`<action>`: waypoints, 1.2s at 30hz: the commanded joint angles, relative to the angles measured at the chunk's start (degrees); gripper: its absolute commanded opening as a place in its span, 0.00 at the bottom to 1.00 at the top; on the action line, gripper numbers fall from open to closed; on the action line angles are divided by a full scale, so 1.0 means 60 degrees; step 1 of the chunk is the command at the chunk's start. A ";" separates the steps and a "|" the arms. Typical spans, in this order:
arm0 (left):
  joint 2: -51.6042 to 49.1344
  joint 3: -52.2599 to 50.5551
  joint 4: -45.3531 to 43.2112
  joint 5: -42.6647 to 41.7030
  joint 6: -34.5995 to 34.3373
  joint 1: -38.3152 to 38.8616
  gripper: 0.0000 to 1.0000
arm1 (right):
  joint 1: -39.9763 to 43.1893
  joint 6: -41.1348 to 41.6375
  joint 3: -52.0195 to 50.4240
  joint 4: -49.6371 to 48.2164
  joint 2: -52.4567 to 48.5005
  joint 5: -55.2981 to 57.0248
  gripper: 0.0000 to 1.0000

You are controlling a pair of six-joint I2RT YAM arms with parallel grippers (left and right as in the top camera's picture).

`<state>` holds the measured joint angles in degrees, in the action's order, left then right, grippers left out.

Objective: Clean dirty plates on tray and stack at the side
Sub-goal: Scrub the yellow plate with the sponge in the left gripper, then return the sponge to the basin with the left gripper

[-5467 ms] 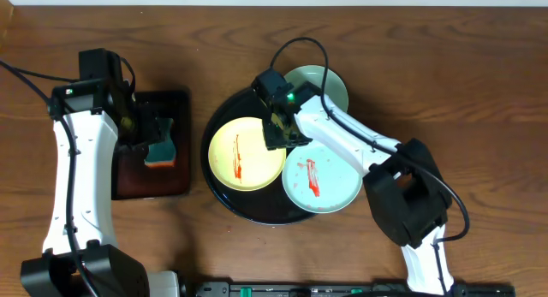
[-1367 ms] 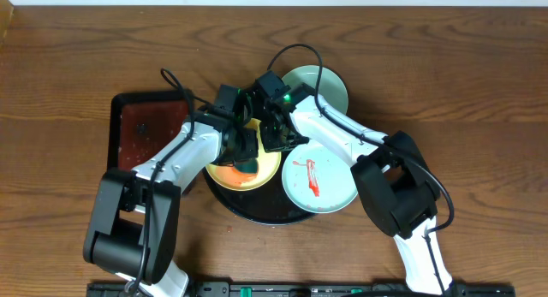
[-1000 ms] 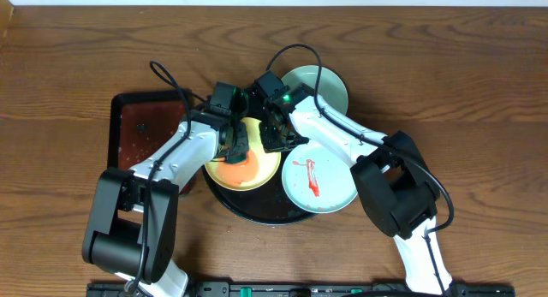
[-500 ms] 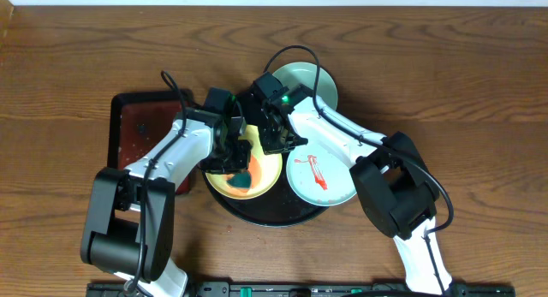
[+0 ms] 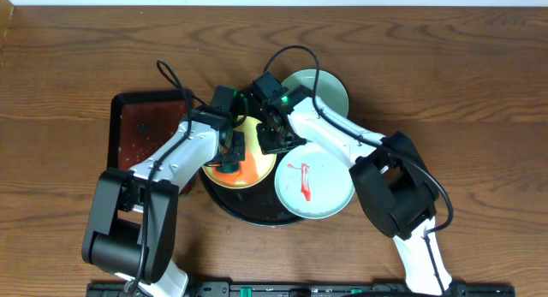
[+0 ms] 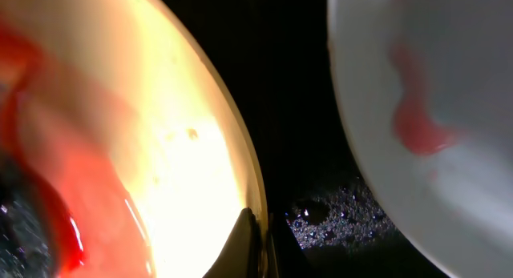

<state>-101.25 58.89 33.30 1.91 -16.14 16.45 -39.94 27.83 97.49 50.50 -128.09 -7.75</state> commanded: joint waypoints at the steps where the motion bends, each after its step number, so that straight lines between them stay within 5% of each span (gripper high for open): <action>1: -0.0208 -0.0084 0.0415 0.1614 -0.0503 -0.0200 0.08 | -0.0120 -0.0044 -0.0018 0.0120 -0.0408 0.0146 0.01; 11: -0.0189 0.0091 0.0729 -0.4328 0.2739 -0.0215 0.07 | -0.0120 -0.0044 -0.0018 0.0160 -0.0408 0.0131 0.01; 18: 0.0270 0.1086 0.0841 -0.4244 0.2656 -0.0572 0.07 | -0.0120 -0.0047 -0.0018 0.0229 -0.0408 0.0131 0.01; 25: 0.1177 0.2051 0.1585 -0.1483 0.0452 -0.2346 0.07 | -0.0117 -0.0273 -0.0018 0.0062 -0.0408 -0.0087 0.01; 36: 0.2696 0.2051 0.2878 -0.0415 0.0415 -0.4503 0.07 | -0.0022 -0.1406 0.0565 0.0288 0.0317 -0.1432 0.01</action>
<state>-87.11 70.11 48.97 -3.11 -12.51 -8.21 -39.70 22.37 98.04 51.57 -128.11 -11.70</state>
